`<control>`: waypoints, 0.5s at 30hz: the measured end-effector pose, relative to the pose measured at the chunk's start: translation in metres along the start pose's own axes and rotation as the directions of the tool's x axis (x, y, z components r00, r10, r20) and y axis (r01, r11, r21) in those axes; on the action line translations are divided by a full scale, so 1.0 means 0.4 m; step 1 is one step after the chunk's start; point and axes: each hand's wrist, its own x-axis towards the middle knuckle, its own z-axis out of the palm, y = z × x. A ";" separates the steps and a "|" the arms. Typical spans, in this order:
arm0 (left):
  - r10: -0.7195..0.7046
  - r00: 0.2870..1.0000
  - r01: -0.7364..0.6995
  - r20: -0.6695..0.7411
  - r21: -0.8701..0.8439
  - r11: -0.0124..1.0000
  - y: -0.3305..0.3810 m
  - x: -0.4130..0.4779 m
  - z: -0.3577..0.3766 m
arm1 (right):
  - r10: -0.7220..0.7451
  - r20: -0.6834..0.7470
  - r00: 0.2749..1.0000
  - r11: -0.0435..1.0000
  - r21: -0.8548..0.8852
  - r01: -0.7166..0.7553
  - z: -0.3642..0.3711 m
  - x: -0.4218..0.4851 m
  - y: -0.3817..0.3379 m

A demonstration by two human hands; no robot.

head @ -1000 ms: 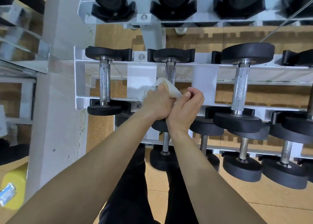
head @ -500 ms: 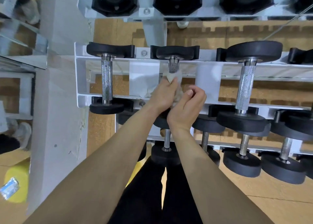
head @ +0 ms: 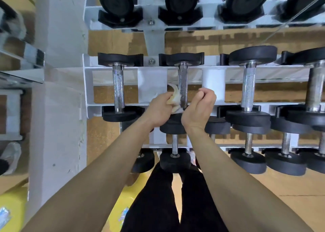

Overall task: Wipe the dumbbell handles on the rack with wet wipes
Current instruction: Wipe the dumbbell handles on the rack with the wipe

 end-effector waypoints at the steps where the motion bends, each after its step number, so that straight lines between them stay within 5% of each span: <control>1: -0.012 0.999 0.010 -0.034 -0.048 0.999 0.008 -0.021 -0.016 | 0.019 0.016 1.000 1.000 -0.017 -0.019 -0.001 0.002 -0.006; 3: -0.057 0.995 0.032 -0.082 -0.282 0.959 0.032 -0.057 -0.038 | 0.057 0.055 0.997 0.998 -0.043 -0.055 -0.014 0.004 -0.026; 6: -0.038 0.998 0.056 0.041 -0.643 0.764 0.069 -0.093 -0.038 | 0.150 0.222 0.964 0.986 0.042 -0.163 -0.078 0.015 -0.063; 9: 0.071 0.969 0.161 0.236 -0.825 0.542 0.107 -0.103 -0.004 | 0.329 0.580 0.745 0.765 0.300 -0.570 -0.183 0.054 -0.121; 11: 0.145 0.944 0.214 0.296 -0.886 0.411 0.149 -0.100 0.037 | 0.330 0.717 0.614 0.683 0.268 -0.680 -0.266 0.091 -0.145; 15: 0.037 0.967 0.230 0.253 -0.922 0.311 0.238 -0.063 0.146 | 0.075 0.729 0.681 0.914 0.223 -0.340 -0.419 0.184 -0.140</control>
